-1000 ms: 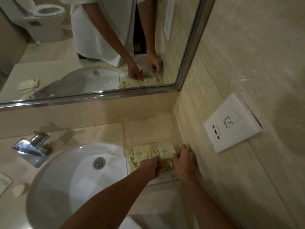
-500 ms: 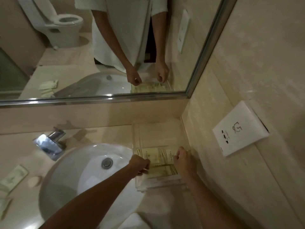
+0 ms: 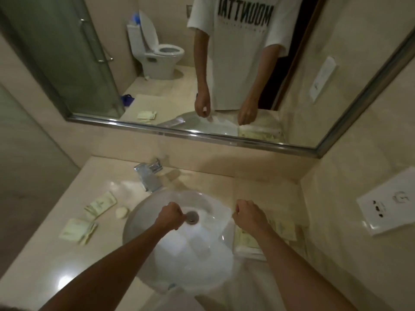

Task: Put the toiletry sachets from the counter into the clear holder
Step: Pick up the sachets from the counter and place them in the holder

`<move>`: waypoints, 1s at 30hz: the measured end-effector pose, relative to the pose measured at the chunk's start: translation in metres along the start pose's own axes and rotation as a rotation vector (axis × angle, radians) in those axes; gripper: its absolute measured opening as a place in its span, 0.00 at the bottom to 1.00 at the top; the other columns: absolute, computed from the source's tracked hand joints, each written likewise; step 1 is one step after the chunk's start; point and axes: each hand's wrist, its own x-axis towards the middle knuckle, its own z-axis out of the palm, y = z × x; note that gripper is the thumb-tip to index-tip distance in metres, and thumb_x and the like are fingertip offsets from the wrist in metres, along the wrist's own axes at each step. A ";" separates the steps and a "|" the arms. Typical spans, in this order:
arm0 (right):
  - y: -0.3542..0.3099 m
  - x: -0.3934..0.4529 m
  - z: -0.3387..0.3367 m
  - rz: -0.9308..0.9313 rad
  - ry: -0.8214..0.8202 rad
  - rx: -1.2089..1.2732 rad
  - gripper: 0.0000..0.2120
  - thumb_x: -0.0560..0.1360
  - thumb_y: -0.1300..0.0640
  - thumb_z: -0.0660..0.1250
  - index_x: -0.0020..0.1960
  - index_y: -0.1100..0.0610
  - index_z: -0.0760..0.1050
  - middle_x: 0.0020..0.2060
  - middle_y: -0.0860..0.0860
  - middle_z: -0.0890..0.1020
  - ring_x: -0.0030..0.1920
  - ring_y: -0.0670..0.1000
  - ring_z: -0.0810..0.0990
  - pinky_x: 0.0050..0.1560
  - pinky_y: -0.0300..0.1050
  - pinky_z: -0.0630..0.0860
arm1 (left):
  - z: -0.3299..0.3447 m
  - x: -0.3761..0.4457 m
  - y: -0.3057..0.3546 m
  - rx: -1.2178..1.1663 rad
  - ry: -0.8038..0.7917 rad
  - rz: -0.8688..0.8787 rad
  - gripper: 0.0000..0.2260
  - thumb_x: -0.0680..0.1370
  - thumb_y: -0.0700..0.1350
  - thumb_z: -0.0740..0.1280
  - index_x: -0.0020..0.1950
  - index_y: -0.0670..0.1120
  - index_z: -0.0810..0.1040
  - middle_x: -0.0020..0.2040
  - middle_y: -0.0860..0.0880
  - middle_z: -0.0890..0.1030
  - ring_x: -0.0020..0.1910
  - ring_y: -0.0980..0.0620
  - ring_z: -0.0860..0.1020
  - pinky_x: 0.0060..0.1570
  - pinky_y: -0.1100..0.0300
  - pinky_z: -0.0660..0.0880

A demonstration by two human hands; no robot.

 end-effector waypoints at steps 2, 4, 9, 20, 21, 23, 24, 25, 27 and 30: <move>-0.030 -0.003 0.006 -0.047 -0.013 -0.002 0.09 0.73 0.56 0.62 0.52 0.56 0.75 0.52 0.57 0.79 0.54 0.59 0.79 0.50 0.47 0.74 | -0.016 -0.003 -0.025 0.004 0.031 -0.019 0.06 0.71 0.41 0.68 0.35 0.40 0.78 0.36 0.38 0.84 0.32 0.44 0.82 0.35 0.59 0.77; -0.056 -0.007 0.017 -0.095 -0.031 -0.017 0.07 0.74 0.57 0.62 0.50 0.56 0.75 0.51 0.56 0.80 0.51 0.59 0.80 0.47 0.46 0.74 | -0.029 -0.006 -0.048 0.001 0.046 -0.023 0.07 0.71 0.40 0.67 0.37 0.37 0.81 0.36 0.38 0.84 0.32 0.44 0.82 0.35 0.61 0.77; -0.111 -0.018 0.039 -0.201 -0.048 -0.062 0.05 0.76 0.58 0.60 0.49 0.57 0.74 0.44 0.54 0.76 0.45 0.56 0.77 0.41 0.44 0.69 | -0.058 -0.010 -0.103 -0.013 0.094 -0.072 0.07 0.71 0.41 0.68 0.33 0.44 0.78 0.37 0.42 0.84 0.31 0.48 0.81 0.40 0.57 0.81; -0.235 -0.022 0.080 -0.287 -0.161 -0.167 0.07 0.75 0.53 0.61 0.51 0.53 0.73 0.51 0.53 0.79 0.51 0.57 0.79 0.52 0.51 0.77 | -0.118 -0.004 -0.229 0.107 0.166 -0.150 0.11 0.73 0.42 0.65 0.54 0.46 0.77 0.57 0.45 0.78 0.56 0.46 0.77 0.54 0.53 0.76; -0.245 -0.022 0.084 -0.298 -0.173 -0.178 0.07 0.75 0.54 0.61 0.51 0.54 0.73 0.52 0.54 0.78 0.51 0.57 0.79 0.51 0.51 0.77 | -0.122 -0.003 -0.241 0.156 0.148 -0.140 0.14 0.74 0.41 0.64 0.59 0.47 0.75 0.61 0.46 0.76 0.60 0.46 0.74 0.57 0.52 0.74; -0.265 -0.021 0.092 -0.325 -0.195 -0.201 0.08 0.77 0.55 0.60 0.53 0.56 0.73 0.52 0.54 0.78 0.52 0.57 0.78 0.47 0.47 0.74 | -0.130 -0.001 -0.264 0.302 0.111 -0.101 0.20 0.76 0.41 0.62 0.68 0.49 0.68 0.68 0.46 0.70 0.66 0.45 0.67 0.61 0.49 0.70; -0.274 -0.021 0.095 -0.336 -0.198 -0.215 0.09 0.78 0.55 0.60 0.54 0.57 0.73 0.52 0.54 0.77 0.53 0.57 0.78 0.45 0.46 0.70 | -0.133 0.000 -0.275 0.365 0.101 -0.072 0.23 0.77 0.41 0.61 0.71 0.50 0.64 0.71 0.47 0.66 0.68 0.44 0.65 0.62 0.47 0.70; -0.282 -0.021 0.098 -0.347 -0.199 -0.225 0.09 0.78 0.55 0.59 0.55 0.57 0.73 0.51 0.54 0.76 0.53 0.57 0.78 0.44 0.45 0.68 | -0.136 0.002 -0.285 0.409 0.091 -0.042 0.25 0.77 0.40 0.60 0.74 0.51 0.60 0.74 0.47 0.62 0.70 0.43 0.63 0.63 0.46 0.69; -0.296 -0.018 0.106 -0.364 -0.197 -0.219 0.09 0.78 0.56 0.59 0.54 0.58 0.73 0.47 0.54 0.75 0.53 0.57 0.78 0.43 0.44 0.67 | -0.140 0.006 -0.302 0.467 0.057 -0.002 0.27 0.78 0.41 0.58 0.76 0.52 0.54 0.76 0.48 0.58 0.71 0.43 0.61 0.63 0.46 0.68; -0.314 -0.010 0.118 -0.370 -0.209 -0.213 0.09 0.77 0.56 0.59 0.53 0.58 0.73 0.50 0.56 0.77 0.52 0.58 0.78 0.45 0.45 0.69 | -0.146 0.012 -0.313 0.521 0.077 0.041 0.27 0.79 0.43 0.59 0.76 0.51 0.53 0.74 0.48 0.63 0.69 0.45 0.65 0.60 0.50 0.71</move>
